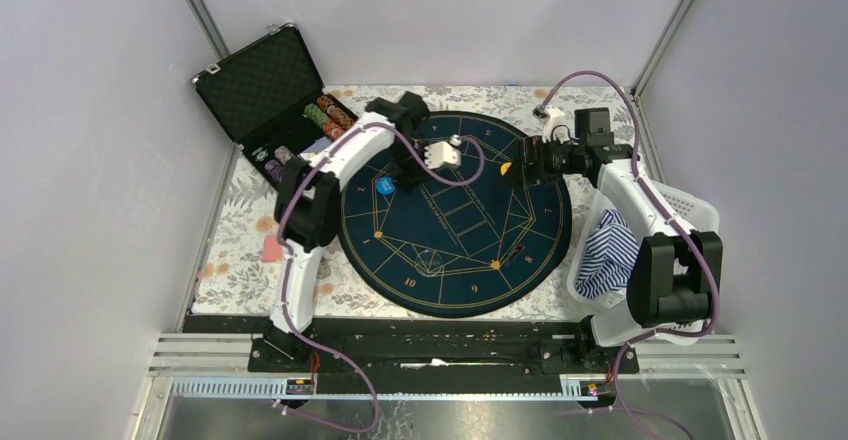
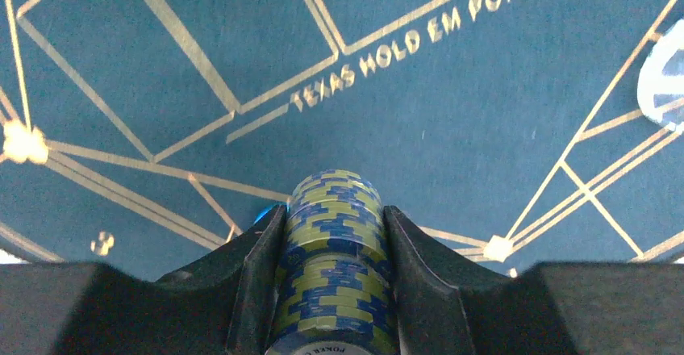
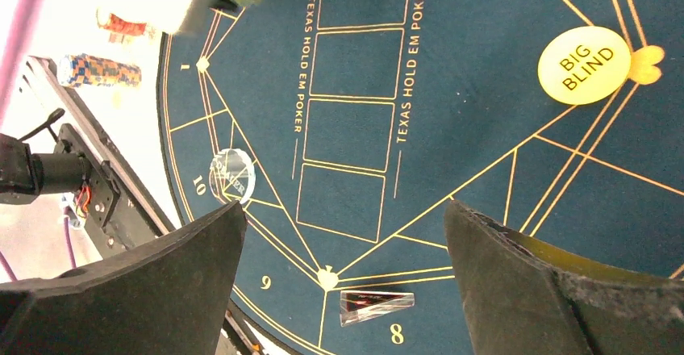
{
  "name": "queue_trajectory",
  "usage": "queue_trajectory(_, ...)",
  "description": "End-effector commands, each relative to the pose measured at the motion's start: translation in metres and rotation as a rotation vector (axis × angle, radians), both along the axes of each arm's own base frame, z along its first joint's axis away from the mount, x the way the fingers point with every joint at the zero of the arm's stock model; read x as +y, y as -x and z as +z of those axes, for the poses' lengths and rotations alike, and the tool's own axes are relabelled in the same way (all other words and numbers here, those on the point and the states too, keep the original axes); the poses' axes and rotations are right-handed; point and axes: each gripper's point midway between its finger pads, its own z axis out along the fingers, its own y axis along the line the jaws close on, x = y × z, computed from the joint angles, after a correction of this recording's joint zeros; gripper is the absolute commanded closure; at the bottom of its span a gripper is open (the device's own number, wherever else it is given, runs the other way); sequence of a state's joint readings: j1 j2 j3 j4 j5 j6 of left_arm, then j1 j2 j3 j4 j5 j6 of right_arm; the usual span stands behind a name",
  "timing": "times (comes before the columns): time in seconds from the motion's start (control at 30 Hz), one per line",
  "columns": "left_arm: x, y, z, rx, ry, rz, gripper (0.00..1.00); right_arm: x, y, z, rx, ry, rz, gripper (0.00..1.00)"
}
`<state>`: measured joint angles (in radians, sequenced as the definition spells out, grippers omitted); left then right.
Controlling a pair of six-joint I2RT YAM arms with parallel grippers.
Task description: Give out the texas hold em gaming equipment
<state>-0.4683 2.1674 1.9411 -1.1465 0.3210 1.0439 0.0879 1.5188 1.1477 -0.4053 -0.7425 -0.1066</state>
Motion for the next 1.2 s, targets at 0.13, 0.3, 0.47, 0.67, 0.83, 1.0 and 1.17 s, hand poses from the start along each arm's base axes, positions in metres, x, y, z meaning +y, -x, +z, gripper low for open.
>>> queue_trajectory(0.13, -0.050, -0.005, -0.010, -0.037, -0.050, 0.037, 0.95, -0.013, -0.012, 0.040, -0.128, -0.012, -0.054, 0.00)
queue_trajectory(0.3, -0.068, 0.003, -0.022, -0.037, -0.054, 0.024, 0.92, -0.015, -0.013, 0.044, -0.139, -0.013, -0.059, 0.00)
queue_trajectory(0.47, -0.073, 0.010, -0.039, -0.014, -0.086, 0.005, 0.82, -0.016, -0.013, 0.045, -0.145, -0.012, -0.064, 0.00)
queue_trajectory(0.67, -0.074, 0.014, -0.048, -0.011, -0.090, -0.007, 0.64, -0.018, -0.014, 0.046, -0.145, -0.012, -0.070, 0.00)
queue_trajectory(0.83, -0.071, 0.020, -0.047, -0.013, -0.084, -0.021, 0.49, -0.018, -0.014, 0.046, -0.144, -0.016, -0.071, 0.00)
queue_trajectory(1.0, -0.075, 0.025, -0.035, -0.018, -0.040, -0.015, 0.21, -0.018, -0.014, 0.045, -0.140, -0.017, -0.069, 0.00)
queue_trajectory(1.17, -0.078, 0.020, -0.002, -0.075, 0.007, -0.005, 0.01, -0.018, -0.013, 0.045, -0.142, -0.019, -0.075, 0.00)
